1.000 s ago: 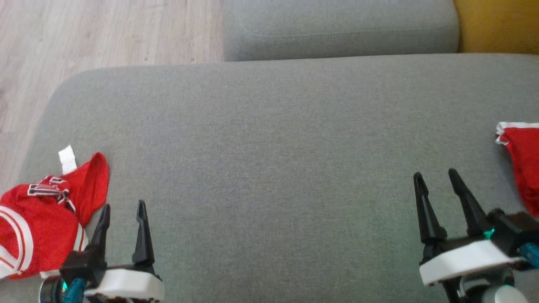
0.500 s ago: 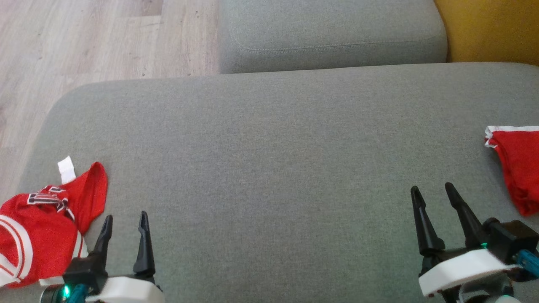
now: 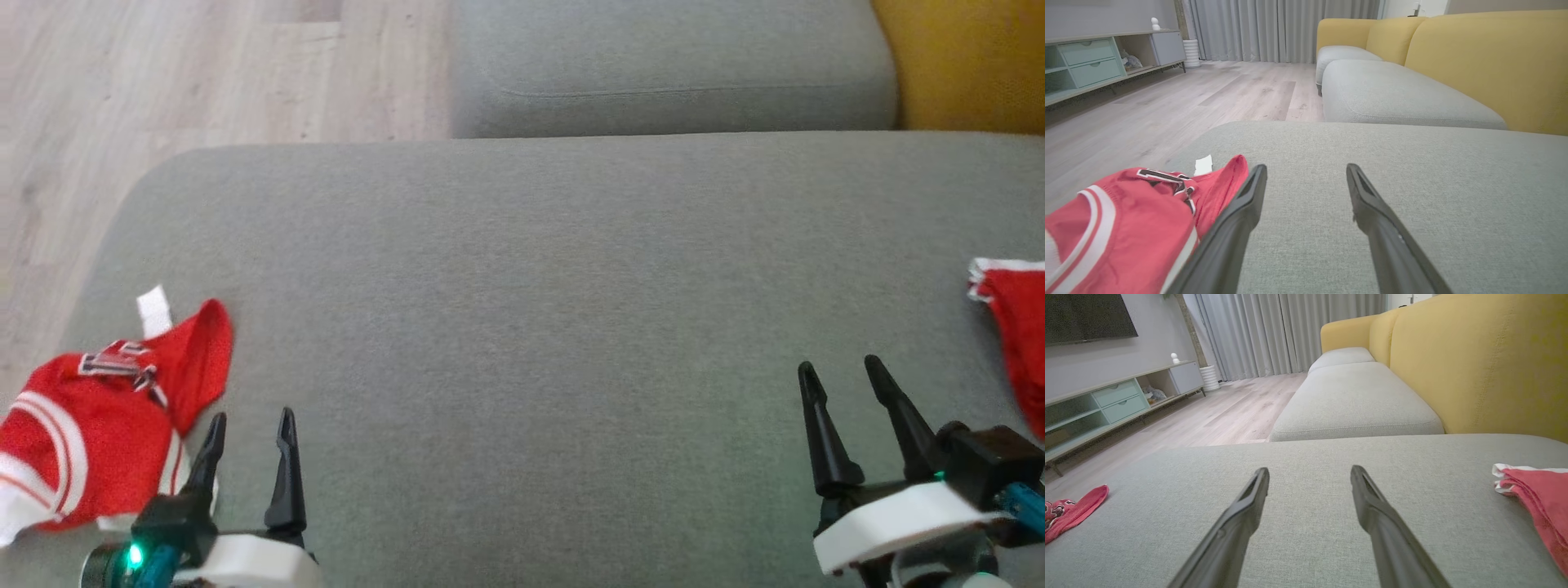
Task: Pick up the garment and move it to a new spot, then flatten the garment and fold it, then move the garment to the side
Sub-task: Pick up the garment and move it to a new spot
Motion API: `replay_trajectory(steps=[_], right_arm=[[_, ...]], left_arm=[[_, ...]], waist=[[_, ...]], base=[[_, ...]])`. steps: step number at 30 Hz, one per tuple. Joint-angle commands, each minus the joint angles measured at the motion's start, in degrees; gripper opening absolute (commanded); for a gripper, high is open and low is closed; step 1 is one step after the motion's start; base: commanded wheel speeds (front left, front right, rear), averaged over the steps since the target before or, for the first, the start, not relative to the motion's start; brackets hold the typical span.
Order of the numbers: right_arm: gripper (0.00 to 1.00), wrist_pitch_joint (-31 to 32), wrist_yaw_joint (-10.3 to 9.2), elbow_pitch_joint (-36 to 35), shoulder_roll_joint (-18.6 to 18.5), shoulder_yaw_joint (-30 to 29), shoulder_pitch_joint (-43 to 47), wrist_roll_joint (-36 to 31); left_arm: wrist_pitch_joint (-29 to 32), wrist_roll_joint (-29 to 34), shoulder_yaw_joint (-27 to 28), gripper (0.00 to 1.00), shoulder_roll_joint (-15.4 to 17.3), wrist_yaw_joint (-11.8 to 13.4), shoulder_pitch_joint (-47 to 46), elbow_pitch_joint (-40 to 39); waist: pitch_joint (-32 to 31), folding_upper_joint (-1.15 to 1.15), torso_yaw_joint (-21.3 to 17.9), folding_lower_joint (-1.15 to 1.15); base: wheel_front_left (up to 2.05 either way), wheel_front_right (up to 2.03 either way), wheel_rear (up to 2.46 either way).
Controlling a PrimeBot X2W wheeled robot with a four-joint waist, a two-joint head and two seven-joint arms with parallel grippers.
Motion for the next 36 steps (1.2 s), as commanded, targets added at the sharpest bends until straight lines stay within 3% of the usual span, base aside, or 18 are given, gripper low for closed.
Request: replay_trajectory(steps=[1, 12, 25, 31, 36], right_arm=[[1.00, 0.2, -0.03, -2.4, -0.3, 1.2, -1.4, -0.4], [1.00, 1.7, -0.03, -4.6, -0.3, 2.9, -3.3, -1.5], [1.00, 6.4, -0.03, -8.9, -0.8, 2.6, -6.3, -4.8], [1.00, 10.6, -0.03, -12.4, -2.8, 2.7, -8.8, -6.0], [1.00, 13.8, -0.03, -14.9, -4.4, 2.9, -10.8, -6.8]], left_arm=[[-0.2, 0.9, 1.7, 1.00, 1.8, -0.2, -4.2, -1.7], [-2.2, 1.3, 1.5, 1.00, 2.1, -1.9, -9.7, 0.8], [-6.1, 0.0, 3.1, 1.00, 0.3, -4.0, -14.7, 5.2], [-7.2, -0.5, 3.8, 1.00, -2.5, -7.5, -21.4, 12.3], [-7.3, -1.0, 3.0, 1.00, -5.8, -12.8, -28.8, 27.7]], waist=[[0.3, 0.00, 1.9, 0.00], [3.2, 0.00, 15.3, 0.00], [9.8, 0.00, 25.9, 0.00], [16.3, 0.00, 27.7, 0.00], [20.5, 0.00, 27.2, 0.00]], base=[[0.00, 0.00, 0.00], [0.00, 0.00, 0.00], [0.00, 0.00, 0.00], [0.00, 0.00, 0.00], [0.00, 0.00, 0.00]])
